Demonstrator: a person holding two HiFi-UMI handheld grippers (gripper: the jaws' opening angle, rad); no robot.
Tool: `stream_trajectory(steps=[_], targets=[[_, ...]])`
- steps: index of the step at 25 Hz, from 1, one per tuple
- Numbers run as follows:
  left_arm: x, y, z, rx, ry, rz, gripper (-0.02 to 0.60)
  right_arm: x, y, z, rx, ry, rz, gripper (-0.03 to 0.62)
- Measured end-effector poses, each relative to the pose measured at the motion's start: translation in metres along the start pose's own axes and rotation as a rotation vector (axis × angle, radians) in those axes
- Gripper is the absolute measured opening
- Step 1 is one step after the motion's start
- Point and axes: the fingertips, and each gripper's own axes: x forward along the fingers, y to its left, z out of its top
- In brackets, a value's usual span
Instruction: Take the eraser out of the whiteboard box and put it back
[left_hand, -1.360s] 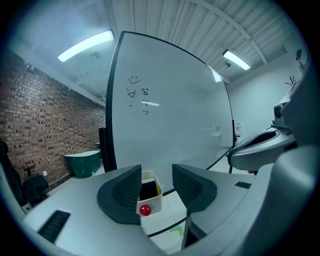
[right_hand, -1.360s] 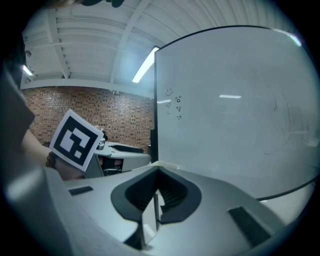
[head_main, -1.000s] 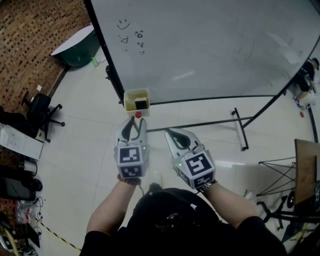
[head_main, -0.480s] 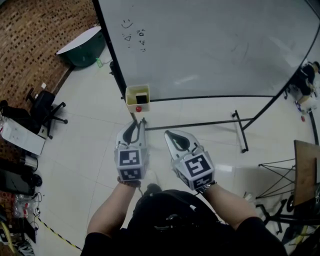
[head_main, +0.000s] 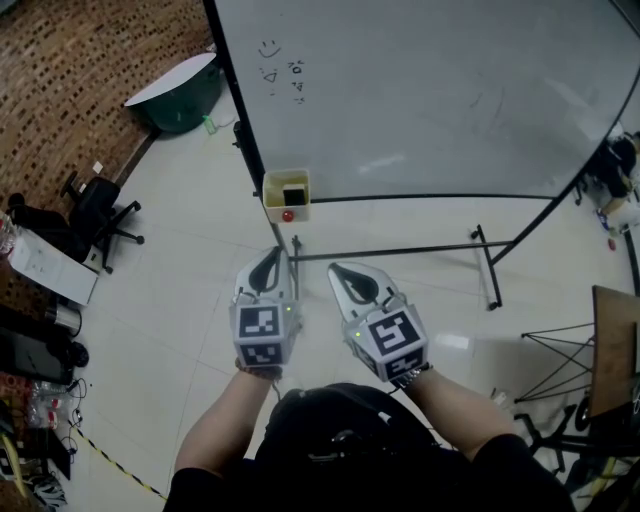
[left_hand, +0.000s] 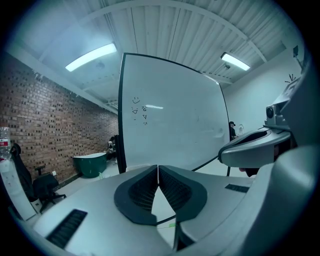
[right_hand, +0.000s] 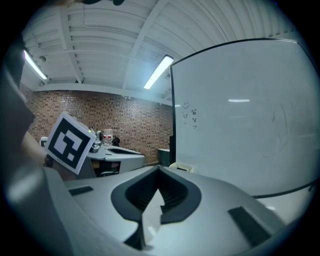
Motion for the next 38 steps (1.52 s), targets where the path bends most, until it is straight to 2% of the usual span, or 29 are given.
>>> stream_trajectory(steps=[20, 38], targets=[[-0.030, 0.029, 0.000, -0.006, -0.011, -0.154, 0.000, 0.032, 0.057, 0.012, -0.002, -0.003, -0.038, 0.023], [-0.032, 0.038, -0.005, 0.009, 0.001, -0.241, 0.000, 0.044, 0.071, 0.021, -0.019, 0.004, -0.096, 0.023]])
